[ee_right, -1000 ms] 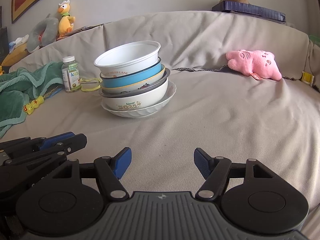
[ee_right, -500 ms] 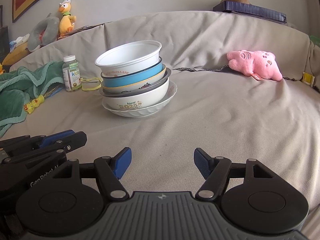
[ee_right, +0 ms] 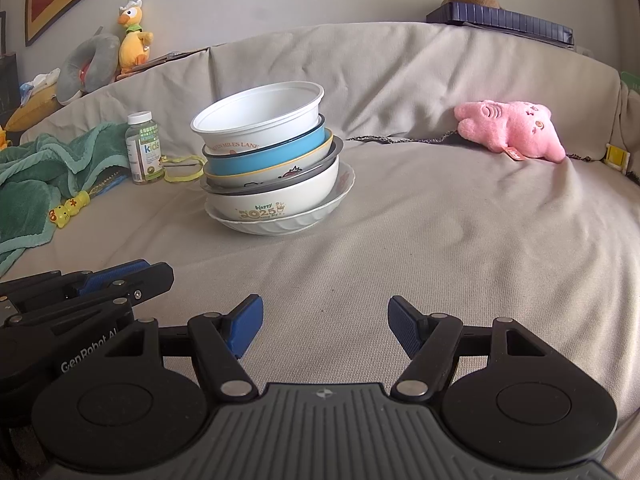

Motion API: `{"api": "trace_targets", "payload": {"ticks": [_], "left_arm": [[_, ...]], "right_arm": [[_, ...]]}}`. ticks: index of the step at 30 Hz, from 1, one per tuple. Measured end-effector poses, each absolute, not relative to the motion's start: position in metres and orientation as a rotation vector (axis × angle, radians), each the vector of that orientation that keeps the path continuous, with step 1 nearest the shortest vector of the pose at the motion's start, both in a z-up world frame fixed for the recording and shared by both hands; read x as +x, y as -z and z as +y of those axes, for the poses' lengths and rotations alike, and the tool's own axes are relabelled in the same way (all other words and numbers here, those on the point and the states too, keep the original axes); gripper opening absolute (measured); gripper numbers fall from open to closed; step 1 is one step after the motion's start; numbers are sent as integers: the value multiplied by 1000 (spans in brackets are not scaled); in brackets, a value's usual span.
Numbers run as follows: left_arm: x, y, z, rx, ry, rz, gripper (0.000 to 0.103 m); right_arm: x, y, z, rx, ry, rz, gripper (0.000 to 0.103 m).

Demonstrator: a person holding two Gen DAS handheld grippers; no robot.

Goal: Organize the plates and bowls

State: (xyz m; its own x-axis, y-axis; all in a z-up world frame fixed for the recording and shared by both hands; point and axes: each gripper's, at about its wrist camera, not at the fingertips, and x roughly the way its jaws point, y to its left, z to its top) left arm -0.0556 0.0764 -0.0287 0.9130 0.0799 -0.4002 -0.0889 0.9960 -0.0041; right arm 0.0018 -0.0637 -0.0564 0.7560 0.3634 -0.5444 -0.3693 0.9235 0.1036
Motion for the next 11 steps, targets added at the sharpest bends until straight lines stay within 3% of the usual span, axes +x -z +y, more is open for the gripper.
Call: {"api": "trace_targets", "payload": {"ticks": [11], "left_arm": [[-47,23,88,-63,-117,438,19]], "right_arm": [[12,46,-80,26,-418,585,70]]}}
